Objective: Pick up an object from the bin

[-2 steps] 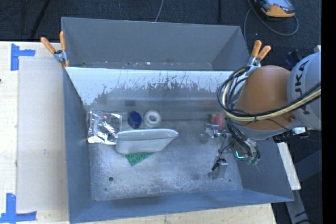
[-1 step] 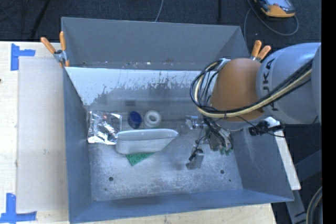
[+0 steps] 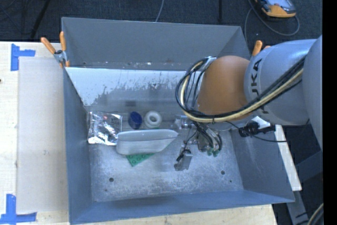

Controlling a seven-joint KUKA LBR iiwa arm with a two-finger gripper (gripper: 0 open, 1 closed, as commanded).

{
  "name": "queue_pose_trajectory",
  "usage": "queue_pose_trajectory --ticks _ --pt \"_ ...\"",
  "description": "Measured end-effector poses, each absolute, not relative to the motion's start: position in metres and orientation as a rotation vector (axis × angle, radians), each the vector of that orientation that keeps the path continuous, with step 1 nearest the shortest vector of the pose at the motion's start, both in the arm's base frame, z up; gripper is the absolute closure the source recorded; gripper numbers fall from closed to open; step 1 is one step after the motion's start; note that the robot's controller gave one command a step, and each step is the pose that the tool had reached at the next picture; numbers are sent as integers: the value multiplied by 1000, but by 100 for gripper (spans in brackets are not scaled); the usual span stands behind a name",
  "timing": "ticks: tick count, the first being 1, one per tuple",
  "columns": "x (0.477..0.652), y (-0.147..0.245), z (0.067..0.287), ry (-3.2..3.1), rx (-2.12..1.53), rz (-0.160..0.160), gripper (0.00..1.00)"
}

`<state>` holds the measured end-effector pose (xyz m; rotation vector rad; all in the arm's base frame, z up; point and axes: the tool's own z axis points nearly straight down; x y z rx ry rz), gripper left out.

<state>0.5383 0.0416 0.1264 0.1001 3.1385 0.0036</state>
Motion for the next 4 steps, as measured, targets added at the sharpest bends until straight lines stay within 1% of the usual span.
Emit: queue_pose_trajectory --ticks 1,2,3,4 --pt "579 42 75 3121 372 -1 0" --pt "579 42 76 3122 366 -3 100" --pt "575 25 245 3133 8 0 100" --pt "474 -58 165 3147 -203 -1 100"
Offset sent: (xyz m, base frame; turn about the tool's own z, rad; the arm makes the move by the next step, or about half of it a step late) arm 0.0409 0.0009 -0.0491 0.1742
